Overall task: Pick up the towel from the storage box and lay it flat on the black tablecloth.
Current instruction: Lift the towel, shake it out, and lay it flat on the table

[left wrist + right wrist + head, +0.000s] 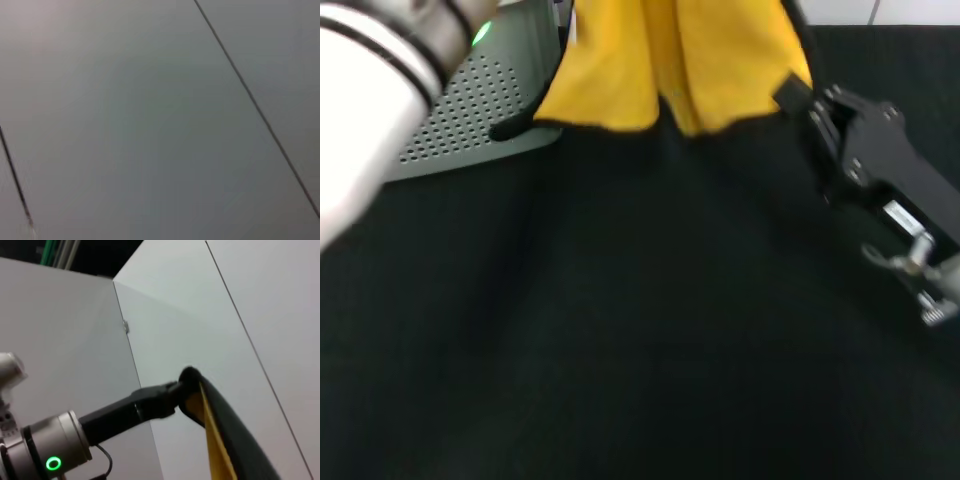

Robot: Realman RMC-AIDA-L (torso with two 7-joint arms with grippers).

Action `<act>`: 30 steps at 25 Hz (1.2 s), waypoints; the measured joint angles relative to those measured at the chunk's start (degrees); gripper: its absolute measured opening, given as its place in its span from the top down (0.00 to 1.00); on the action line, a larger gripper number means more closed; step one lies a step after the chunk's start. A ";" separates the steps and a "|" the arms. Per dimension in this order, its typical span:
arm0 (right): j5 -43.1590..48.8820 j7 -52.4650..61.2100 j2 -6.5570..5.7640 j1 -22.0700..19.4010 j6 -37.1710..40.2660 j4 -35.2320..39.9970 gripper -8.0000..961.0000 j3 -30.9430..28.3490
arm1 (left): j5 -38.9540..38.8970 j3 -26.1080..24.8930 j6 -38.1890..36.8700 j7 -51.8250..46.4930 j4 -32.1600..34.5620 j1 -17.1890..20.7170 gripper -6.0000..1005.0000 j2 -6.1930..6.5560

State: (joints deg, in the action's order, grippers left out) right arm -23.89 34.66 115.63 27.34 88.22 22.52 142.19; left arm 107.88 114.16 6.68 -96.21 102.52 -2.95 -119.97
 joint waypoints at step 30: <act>18.86 29.80 -6.73 5.56 34.40 -17.99 0.98 0.54 | -19.65 -58.45 -122.72 -4.63 -35.70 -14.72 0.98 15.51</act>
State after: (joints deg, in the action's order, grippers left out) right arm -5.03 64.46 108.90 32.90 122.63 4.53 142.73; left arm 88.23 55.72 -116.03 -100.84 66.82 -17.67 -104.46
